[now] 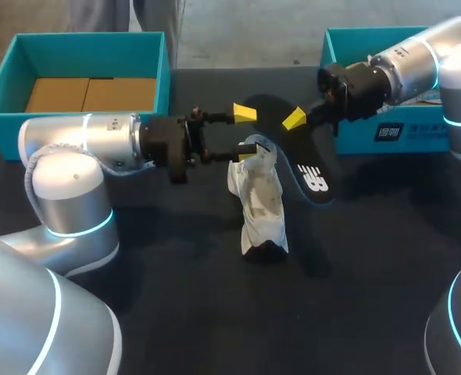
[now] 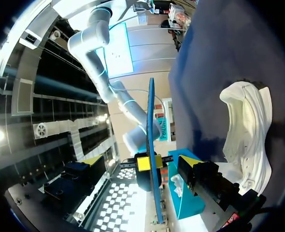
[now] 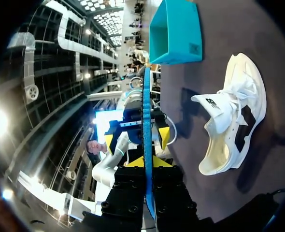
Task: Take the shoe out of the shoebox, open the shoe tongue, remove and reinsert the insole, then place the shoe into the shoebox
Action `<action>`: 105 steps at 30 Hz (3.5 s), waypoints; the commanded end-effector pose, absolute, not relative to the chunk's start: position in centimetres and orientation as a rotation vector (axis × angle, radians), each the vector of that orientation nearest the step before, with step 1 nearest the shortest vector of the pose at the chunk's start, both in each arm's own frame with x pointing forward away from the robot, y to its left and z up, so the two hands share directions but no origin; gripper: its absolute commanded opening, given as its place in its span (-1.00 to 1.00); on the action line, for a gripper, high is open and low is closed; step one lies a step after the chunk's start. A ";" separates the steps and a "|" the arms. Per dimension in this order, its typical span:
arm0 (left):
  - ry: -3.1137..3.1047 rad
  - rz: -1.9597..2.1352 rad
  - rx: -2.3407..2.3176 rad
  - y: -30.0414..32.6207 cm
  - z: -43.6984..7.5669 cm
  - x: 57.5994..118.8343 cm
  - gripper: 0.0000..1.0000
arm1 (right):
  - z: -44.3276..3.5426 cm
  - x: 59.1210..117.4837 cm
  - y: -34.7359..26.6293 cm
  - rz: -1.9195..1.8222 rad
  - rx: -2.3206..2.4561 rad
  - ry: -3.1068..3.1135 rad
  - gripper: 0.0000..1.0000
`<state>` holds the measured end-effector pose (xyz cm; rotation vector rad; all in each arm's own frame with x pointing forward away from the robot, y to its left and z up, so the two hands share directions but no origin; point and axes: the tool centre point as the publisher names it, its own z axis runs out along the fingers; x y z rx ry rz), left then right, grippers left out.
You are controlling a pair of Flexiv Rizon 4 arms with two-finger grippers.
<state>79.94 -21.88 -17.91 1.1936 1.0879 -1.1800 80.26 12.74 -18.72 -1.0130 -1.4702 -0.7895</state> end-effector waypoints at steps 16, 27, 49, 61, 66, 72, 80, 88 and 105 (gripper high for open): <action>1.093 -1.179 1.180 -22.4 -18.3 79.7 1.00 | -20.0 80.3 15.4 -0.763 -0.955 -1.455 -1.00; 1.102 -1.173 1.166 -22.5 -18.4 79.9 1.00 | -20.3 79.8 15.6 -0.972 -1.104 -1.376 -1.00; 1.109 -1.162 1.138 -22.9 -18.4 80.9 1.00 | -19.1 78.4 15.6 -1.211 -1.292 -1.321 -1.00; 1.094 -1.152 1.131 -22.8 -18.6 81.7 1.00 | -19.7 77.7 16.4 -1.210 -1.285 -1.303 -1.00; 1.089 -1.154 1.135 -22.8 -18.7 82.0 0.49 | -19.8 77.6 16.4 -1.210 -1.285 -1.297 -1.00; 1.082 -1.166 1.149 -22.7 -18.8 82.1 -0.07 | -19.7 77.4 16.3 -1.202 -1.284 -1.297 -1.00; 1.084 -1.176 1.154 -22.6 -19.1 81.7 -0.27 | -19.5 77.8 16.0 -1.190 -1.282 -1.306 -1.00; 1.087 -1.185 1.154 -22.5 -19.3 81.5 -0.38 | -19.5 78.0 16.0 -1.188 -1.281 -1.309 -1.00; 1.099 -1.200 1.161 -22.6 -19.7 81.5 -0.85 | -19.6 78.5 16.7 -1.181 -1.278 -1.311 -1.00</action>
